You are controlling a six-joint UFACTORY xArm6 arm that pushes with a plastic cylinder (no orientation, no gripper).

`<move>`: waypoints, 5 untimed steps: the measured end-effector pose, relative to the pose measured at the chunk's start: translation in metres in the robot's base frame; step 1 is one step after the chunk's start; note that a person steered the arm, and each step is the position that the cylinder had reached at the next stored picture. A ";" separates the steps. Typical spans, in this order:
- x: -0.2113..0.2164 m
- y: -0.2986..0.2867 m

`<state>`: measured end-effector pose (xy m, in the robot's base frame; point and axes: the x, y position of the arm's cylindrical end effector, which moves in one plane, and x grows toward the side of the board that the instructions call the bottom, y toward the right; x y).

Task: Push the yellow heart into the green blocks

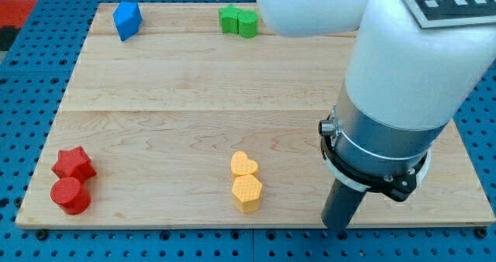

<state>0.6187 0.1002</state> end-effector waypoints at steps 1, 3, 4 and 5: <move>-0.001 -0.010; 0.000 -0.038; 0.000 -0.055; -0.001 -0.080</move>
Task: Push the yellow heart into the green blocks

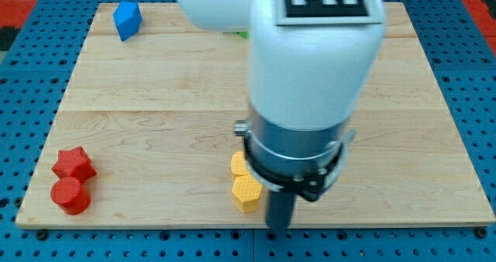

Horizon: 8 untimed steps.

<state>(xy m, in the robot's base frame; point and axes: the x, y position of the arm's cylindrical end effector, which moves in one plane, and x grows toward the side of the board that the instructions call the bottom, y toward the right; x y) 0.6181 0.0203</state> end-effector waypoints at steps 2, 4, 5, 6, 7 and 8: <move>-0.072 -0.042; -0.126 -0.044; -0.166 -0.047; -0.215 -0.060; -0.261 -0.074; -0.250 -0.076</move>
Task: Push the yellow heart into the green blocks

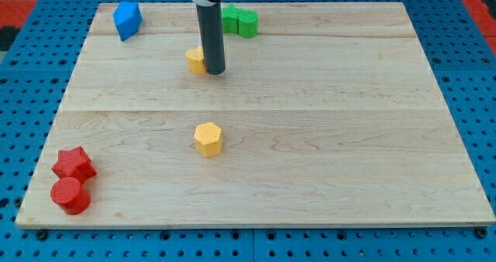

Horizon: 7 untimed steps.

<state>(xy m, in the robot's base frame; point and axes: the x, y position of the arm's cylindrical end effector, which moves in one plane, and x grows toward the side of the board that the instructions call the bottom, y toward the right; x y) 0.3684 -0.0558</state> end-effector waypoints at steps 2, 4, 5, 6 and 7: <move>0.005 -0.049; -0.054 -0.003; -0.063 0.014; 0.016 0.052; 0.104 0.070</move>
